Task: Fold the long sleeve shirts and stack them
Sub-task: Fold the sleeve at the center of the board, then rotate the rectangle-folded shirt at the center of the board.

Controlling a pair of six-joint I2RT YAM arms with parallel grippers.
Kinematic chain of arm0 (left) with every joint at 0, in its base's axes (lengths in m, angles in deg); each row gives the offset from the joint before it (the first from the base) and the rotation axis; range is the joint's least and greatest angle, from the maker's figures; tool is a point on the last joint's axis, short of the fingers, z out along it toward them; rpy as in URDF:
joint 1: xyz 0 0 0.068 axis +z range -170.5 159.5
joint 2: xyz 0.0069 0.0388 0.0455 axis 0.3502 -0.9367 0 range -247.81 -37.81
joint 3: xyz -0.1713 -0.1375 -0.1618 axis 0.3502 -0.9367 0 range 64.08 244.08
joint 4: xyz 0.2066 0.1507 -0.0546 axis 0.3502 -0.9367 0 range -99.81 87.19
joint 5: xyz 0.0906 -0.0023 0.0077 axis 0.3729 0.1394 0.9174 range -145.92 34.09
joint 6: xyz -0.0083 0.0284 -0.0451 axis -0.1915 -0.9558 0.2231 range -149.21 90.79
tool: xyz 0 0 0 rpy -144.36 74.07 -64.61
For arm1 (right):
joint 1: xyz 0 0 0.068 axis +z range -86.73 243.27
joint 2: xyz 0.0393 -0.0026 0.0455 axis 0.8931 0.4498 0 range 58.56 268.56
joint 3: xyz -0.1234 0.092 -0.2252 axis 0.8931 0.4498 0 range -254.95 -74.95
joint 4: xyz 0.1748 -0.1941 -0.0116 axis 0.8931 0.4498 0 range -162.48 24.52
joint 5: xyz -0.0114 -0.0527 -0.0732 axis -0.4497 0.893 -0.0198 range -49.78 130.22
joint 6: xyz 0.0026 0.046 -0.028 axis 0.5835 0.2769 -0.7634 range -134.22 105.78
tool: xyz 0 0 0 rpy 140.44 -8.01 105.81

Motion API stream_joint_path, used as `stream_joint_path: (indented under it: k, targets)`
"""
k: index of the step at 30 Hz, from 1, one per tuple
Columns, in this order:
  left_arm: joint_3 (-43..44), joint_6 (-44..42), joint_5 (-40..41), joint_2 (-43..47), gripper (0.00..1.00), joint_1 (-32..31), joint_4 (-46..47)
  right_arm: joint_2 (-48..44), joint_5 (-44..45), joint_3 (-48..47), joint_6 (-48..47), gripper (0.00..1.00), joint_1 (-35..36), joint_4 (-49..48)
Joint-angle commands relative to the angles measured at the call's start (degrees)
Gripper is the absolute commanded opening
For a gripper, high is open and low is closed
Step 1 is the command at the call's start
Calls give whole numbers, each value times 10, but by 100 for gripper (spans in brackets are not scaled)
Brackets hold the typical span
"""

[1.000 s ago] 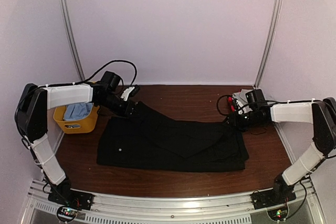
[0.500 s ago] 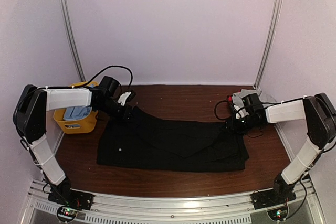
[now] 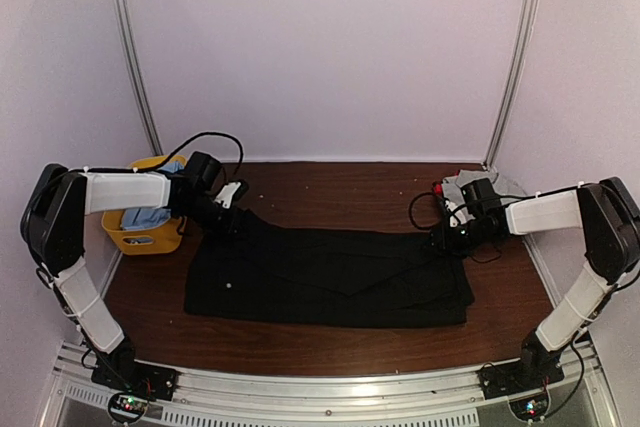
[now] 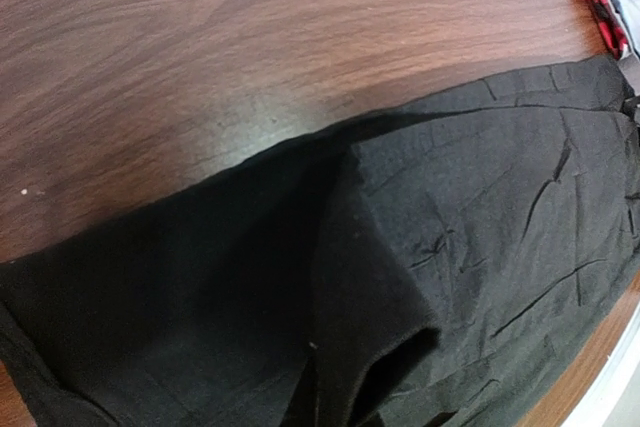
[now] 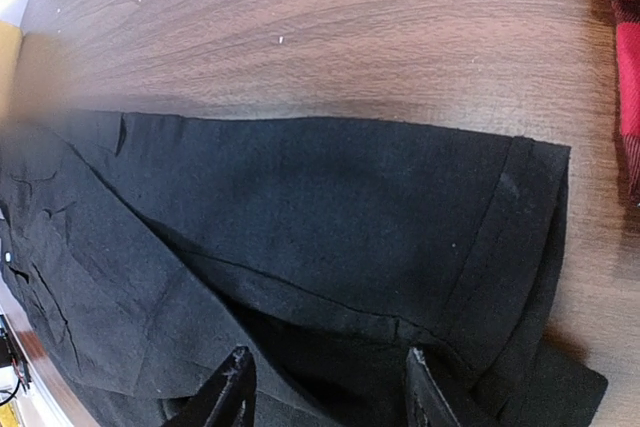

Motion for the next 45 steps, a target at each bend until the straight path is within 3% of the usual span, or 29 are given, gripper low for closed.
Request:
stream_joint_path:
  k: [1, 7, 12, 17, 23, 29, 35, 45]
  targets:
    - [-5, 6, 45, 16, 0, 5, -1, 4, 24, -12, -13, 52, 3, 13]
    - [-13, 8, 63, 4, 0, 5, -5, -3, 24, -22, -15, 52, 3, 20]
    - [-17, 8, 93, 3, 10, 5, -13, -26, 30, -32, -19, 52, 3, 34]
    - [-10, 8, 153, 24, 32, 5, -23, -74, 44, -35, -13, 53, 4, 46]
    - [-17, 24, 201, 72, 67, 5, -9, -117, 78, -24, -13, 53, 9, 69]
    - [-60, 34, 127, 137, 96, 5, 65, -149, 109, 20, -3, 54, 12, 73]
    - [-127, 61, 16, 176, 98, -3, 166, -173, 146, 48, -1, 59, 13, 100]
    - [-176, 80, 8, 141, 97, -44, 226, -179, 145, 100, 68, 60, 96, 66]
